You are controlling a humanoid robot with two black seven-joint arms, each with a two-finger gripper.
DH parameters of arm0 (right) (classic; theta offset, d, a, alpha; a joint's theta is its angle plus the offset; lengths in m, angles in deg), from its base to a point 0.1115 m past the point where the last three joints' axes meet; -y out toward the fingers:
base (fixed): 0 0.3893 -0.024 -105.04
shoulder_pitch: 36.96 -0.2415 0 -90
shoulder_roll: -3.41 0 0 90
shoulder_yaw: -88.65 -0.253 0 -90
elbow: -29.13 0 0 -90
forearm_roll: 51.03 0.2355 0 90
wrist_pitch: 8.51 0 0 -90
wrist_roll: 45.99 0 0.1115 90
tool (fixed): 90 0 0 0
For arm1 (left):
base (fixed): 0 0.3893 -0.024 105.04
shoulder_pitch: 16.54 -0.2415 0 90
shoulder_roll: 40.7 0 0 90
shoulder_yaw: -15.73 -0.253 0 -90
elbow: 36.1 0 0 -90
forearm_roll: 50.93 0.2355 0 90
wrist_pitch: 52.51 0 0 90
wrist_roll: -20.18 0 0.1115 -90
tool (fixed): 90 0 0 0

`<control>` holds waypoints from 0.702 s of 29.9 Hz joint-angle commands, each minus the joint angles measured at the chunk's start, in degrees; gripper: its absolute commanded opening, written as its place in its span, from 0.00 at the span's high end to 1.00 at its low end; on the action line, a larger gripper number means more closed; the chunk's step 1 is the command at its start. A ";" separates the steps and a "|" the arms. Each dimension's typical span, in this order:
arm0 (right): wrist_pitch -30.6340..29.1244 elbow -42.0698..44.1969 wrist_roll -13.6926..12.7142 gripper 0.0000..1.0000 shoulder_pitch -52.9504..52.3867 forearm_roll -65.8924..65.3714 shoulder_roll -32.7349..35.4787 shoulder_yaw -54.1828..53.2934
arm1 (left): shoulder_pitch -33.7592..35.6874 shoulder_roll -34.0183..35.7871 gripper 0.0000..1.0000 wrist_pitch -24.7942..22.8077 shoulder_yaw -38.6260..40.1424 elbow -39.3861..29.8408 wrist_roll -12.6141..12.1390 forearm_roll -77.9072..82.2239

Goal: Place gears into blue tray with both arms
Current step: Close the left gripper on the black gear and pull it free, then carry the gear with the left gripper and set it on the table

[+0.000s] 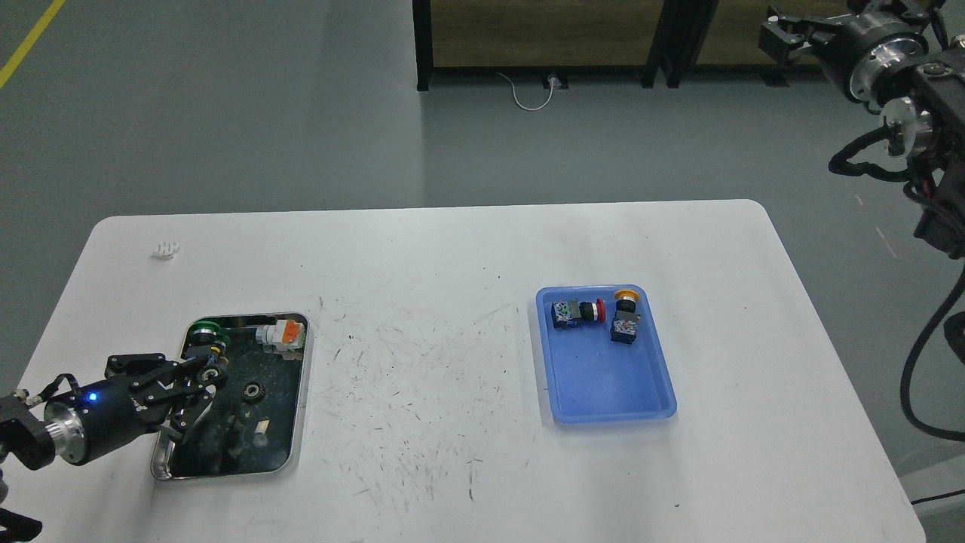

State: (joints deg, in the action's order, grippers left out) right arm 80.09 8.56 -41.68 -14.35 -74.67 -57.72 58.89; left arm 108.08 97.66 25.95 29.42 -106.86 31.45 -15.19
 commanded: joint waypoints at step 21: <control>0.09 0.53 -0.18 0.00 0.07 0.00 0.22 1.72 | 13.98 -22.60 0.66 0.29 -9.03 -2.90 -9.59 3.10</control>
State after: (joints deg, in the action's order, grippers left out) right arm 80.18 8.86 -41.86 -14.23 -74.68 -57.29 60.62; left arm 121.91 78.18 26.11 21.93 -110.40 22.14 -12.73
